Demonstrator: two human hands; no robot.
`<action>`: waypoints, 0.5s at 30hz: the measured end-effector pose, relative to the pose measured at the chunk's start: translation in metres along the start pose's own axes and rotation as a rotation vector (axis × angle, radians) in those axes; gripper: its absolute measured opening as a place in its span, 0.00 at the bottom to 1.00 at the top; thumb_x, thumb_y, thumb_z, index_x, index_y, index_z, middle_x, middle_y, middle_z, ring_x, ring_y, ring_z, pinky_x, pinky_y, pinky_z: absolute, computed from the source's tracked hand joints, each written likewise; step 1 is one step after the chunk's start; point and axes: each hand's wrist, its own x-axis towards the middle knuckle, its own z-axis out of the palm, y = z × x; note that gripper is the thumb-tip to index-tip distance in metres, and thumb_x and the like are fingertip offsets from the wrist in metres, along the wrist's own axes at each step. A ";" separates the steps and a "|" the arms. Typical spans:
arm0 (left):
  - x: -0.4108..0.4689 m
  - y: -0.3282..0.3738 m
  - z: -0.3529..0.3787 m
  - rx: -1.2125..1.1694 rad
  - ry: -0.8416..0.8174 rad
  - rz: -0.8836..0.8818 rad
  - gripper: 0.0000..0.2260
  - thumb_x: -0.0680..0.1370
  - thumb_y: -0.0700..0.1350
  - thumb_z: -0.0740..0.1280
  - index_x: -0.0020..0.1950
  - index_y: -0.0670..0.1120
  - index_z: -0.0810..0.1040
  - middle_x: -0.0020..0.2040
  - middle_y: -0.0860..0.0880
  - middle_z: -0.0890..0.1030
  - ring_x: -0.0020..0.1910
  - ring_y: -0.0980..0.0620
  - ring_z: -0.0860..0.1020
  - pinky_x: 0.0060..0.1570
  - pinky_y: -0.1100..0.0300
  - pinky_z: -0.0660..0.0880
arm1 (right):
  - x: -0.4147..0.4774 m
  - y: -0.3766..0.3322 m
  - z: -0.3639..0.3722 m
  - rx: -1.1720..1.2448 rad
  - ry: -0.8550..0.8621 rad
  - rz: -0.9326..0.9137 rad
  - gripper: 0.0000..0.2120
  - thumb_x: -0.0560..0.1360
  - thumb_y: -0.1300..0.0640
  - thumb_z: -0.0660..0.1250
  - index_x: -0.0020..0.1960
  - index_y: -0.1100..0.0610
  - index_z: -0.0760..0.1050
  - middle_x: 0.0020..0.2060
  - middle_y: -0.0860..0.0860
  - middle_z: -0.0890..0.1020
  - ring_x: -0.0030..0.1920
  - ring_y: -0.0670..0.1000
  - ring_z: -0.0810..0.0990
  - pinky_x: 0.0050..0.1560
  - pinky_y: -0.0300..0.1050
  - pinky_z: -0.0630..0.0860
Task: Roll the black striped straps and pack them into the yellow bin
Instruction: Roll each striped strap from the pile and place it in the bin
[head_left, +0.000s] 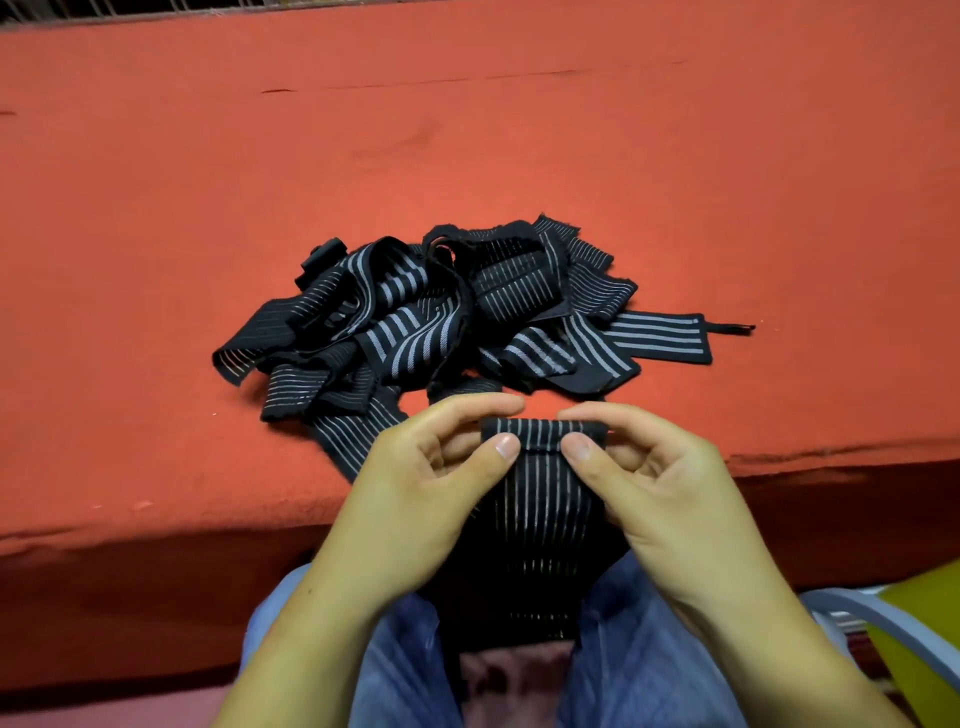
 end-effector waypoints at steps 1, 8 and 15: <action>0.000 -0.001 0.000 0.009 0.007 0.013 0.11 0.78 0.38 0.71 0.57 0.50 0.85 0.47 0.52 0.87 0.44 0.59 0.83 0.43 0.68 0.76 | 0.000 -0.001 -0.001 -0.015 -0.001 -0.010 0.08 0.75 0.63 0.71 0.54 0.59 0.84 0.32 0.45 0.84 0.30 0.39 0.79 0.33 0.27 0.72; 0.001 -0.001 -0.002 0.115 0.052 0.128 0.12 0.77 0.34 0.72 0.52 0.50 0.86 0.52 0.54 0.87 0.55 0.57 0.84 0.57 0.64 0.77 | 0.000 -0.002 0.006 0.024 -0.003 0.113 0.22 0.68 0.36 0.75 0.56 0.48 0.84 0.41 0.71 0.79 0.41 0.57 0.70 0.42 0.55 0.64; 0.000 0.003 -0.005 0.089 -0.021 0.088 0.10 0.76 0.35 0.73 0.54 0.47 0.85 0.59 0.55 0.86 0.61 0.58 0.82 0.58 0.68 0.76 | 0.005 0.001 -0.001 0.080 0.012 0.110 0.08 0.77 0.65 0.72 0.52 0.56 0.85 0.35 0.48 0.84 0.33 0.44 0.80 0.36 0.36 0.74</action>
